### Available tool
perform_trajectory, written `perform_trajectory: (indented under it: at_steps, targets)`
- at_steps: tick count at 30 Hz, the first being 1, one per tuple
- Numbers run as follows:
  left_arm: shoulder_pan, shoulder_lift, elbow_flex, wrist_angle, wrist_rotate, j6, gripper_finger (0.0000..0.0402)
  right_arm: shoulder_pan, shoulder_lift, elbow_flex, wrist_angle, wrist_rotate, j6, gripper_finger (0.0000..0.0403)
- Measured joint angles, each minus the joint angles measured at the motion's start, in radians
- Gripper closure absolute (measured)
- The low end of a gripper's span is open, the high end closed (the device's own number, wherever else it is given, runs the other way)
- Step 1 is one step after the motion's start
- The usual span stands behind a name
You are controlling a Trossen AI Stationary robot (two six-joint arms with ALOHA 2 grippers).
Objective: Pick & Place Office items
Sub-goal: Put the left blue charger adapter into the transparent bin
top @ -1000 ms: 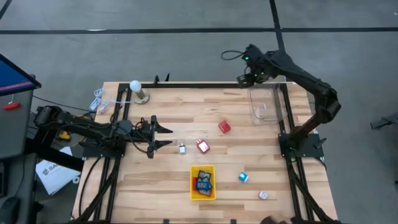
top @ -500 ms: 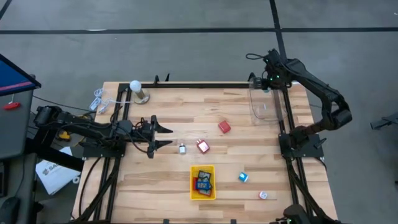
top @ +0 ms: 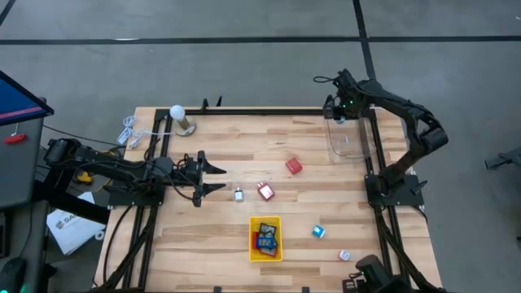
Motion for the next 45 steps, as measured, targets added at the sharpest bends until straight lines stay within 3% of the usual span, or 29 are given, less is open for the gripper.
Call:
perform_trajectory:
  at_steps: [31, 45]
  targets:
    - [0.000, 0.000, 0.001, 0.001, 0.000, 0.008, 0.0188, -0.022, 0.167, -0.001, 0.095, -0.027, 0.026, 0.0271]
    - [0.000, 0.000, 0.001, 0.001, 0.000, 0.010, 0.0188, -0.022, 0.166, -0.001, 0.107, -0.027, 0.018, 0.0229]
